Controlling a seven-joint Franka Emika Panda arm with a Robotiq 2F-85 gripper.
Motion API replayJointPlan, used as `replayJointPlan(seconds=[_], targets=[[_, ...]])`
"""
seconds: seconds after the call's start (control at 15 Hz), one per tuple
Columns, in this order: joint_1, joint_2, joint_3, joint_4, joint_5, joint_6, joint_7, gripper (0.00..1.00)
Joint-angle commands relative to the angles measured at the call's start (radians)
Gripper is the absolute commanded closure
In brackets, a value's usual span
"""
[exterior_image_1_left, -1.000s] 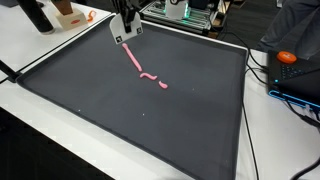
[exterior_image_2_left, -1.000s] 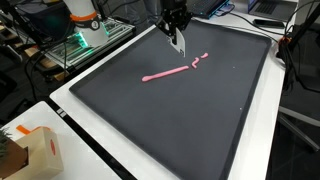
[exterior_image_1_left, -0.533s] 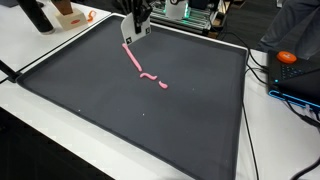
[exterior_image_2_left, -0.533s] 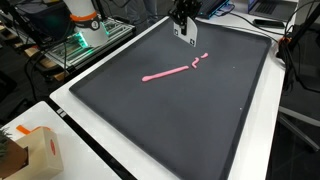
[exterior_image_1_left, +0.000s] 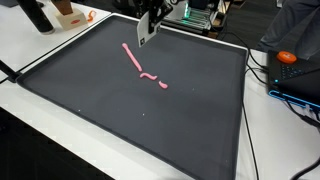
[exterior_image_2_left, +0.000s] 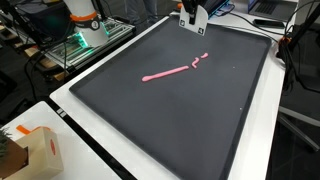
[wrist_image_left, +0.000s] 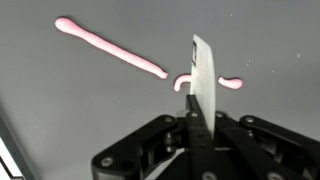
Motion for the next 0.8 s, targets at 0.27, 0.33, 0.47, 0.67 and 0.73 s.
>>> replayJointPlan(seconds=[0.27, 0.33, 0.47, 0.67, 0.73], targets=[[0.072, 0.114, 0.028, 0.149, -0.096, -0.133, 0.019, 0.99], [0.081, 0.128, 0.028, 0.165, -0.105, -0.145, 0.017, 0.99], [0.099, 0.157, 0.027, 0.196, -0.119, -0.166, 0.015, 0.99], [0.122, 0.195, 0.024, 0.236, -0.137, -0.191, 0.011, 0.99], [0.128, 0.206, 0.023, 0.248, -0.142, -0.197, 0.009, 0.99]])
